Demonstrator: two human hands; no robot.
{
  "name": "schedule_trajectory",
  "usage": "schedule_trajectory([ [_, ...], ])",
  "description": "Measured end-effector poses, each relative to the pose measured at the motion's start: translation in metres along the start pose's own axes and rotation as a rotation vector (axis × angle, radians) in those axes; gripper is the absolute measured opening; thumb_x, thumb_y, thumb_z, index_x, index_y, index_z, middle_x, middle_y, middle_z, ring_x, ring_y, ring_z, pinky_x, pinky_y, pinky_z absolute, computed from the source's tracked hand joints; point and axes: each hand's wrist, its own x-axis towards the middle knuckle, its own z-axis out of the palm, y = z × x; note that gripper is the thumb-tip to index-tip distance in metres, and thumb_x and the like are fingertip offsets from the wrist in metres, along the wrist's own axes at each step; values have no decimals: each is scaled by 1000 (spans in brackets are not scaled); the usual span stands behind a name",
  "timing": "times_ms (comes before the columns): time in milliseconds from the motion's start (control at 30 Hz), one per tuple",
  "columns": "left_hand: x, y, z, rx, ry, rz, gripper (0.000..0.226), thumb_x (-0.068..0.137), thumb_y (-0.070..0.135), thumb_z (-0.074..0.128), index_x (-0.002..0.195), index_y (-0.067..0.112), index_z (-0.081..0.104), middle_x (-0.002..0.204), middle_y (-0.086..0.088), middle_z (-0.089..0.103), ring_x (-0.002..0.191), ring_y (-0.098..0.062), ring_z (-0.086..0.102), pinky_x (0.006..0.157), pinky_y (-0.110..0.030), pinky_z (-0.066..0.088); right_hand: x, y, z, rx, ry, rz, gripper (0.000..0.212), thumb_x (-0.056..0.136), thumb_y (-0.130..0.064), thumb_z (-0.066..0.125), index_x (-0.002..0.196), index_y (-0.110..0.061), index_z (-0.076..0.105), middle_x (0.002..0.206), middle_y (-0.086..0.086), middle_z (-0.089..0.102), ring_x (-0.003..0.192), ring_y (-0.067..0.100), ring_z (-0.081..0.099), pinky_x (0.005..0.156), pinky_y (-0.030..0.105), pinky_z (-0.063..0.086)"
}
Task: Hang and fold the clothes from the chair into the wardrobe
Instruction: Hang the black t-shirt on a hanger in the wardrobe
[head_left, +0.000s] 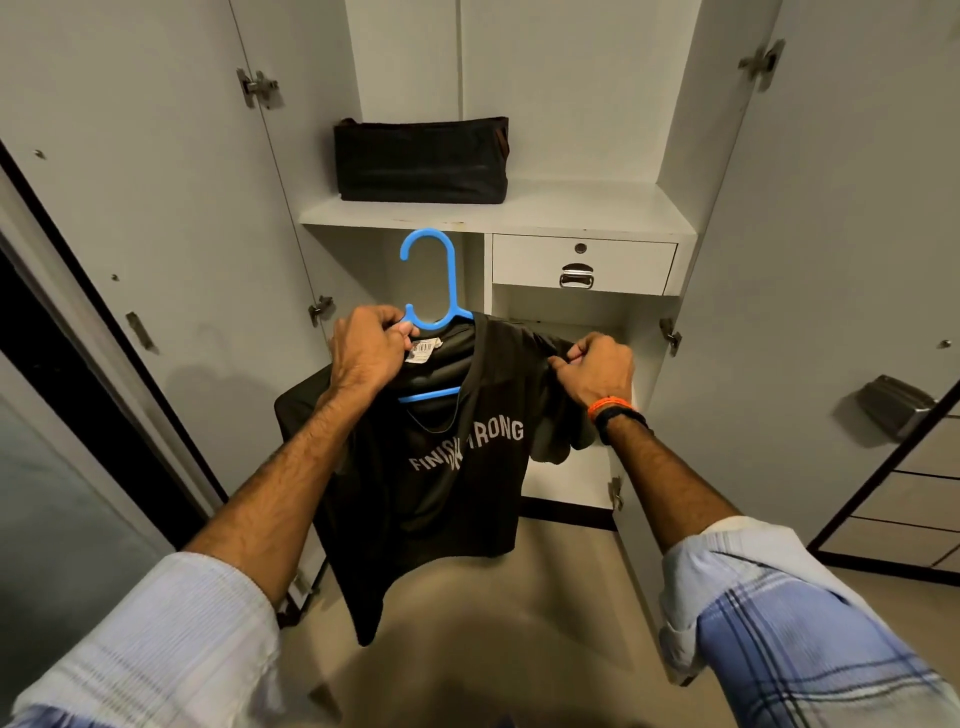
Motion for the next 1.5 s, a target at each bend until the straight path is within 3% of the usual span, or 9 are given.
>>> schedule_trajectory([
  [67, -1, 0, 1, 16, 5, 4, 17, 95, 20, 61, 86, 17, 75, 80, 3, 72, 80, -9, 63, 73, -19, 43, 0, -4, -3, 22, 28, -7, 2, 80, -15, 70, 82, -15, 71, 73, 0, 66, 77, 18, 64, 88, 38, 57],
  [233, 1, -4, 3, 70, 28, 18, 15, 93, 22, 62, 86, 17, 74, 79, 2, 70, 86, -18, 65, 99, -46, 46, 7, -6, -16, 93, 125, 14, 20, 88, -9, 64, 101, -18, 75, 99, 2, 74, 95, 20, 67, 90, 34, 55],
  [333, 3, -3, 1, 69, 8, 28, 14, 95, 21, 61, 94, 18, 75, 83, 4, 70, 92, -12, 59, 110, -41, 31, 17, 4, -19, 87, 125, 25, 27, 92, -2, 61, 111, -15, 74, 112, 6, 72, 107, 23, 66, 98, 36, 52],
  [533, 5, -2, -2, 75, -38, 38, 16, 98, 23, 58, 94, 21, 74, 80, 7, 67, 91, -9, 52, 104, -39, 21, 20, 14, -25, 95, 37, 3, 28, 94, -2, 59, 120, -10, 68, 119, 8, 70, 110, 21, 65, 104, 34, 48],
  [700, 5, -2, 4, 64, -58, 57, 17, 98, 23, 57, 92, 21, 73, 77, 8, 65, 89, -8, 54, 94, -33, 18, 13, 5, -27, 223, -236, -202, 22, 92, -31, 68, 101, -12, 75, 94, 1, 72, 90, 11, 63, 83, 25, 50],
  [1067, -2, 6, 24, 65, -196, 127, 20, 98, 25, 57, 82, 30, 67, 71, 11, 65, 91, -7, 57, 89, -30, 16, 4, -29, -18, 185, -484, -423, 28, 85, -34, 75, 109, -20, 75, 101, -6, 73, 93, 7, 64, 81, 19, 50],
  [1267, 0, 6, 36, -76, -265, 148, 13, 92, 30, 66, 102, 31, 74, 85, 17, 72, 100, -9, 63, 112, -47, 32, 1, -46, -14, 243, -416, -439, 14, 89, -25, 72, 101, -19, 77, 91, -4, 74, 86, 9, 68, 79, 21, 52],
  [1367, 1, 0, 33, -115, -202, 140, 38, 80, 30, 79, 117, 29, 70, 108, 12, 72, 106, -10, 63, 108, -50, 39, 3, -44, -18, 257, -382, -404, 14, 91, -24, 69, 100, -16, 76, 93, 0, 74, 93, 17, 68, 85, 31, 55],
  [1500, 3, -17, 25, -121, -113, 47, 47, 69, 26, 88, 112, 22, 69, 109, 7, 70, 101, -12, 64, 103, -42, 47, 13, -33, -27, 315, -345, -311, 10, 91, -22, 69, 97, -17, 75, 95, -1, 74, 97, 18, 68, 95, 42, 53],
])
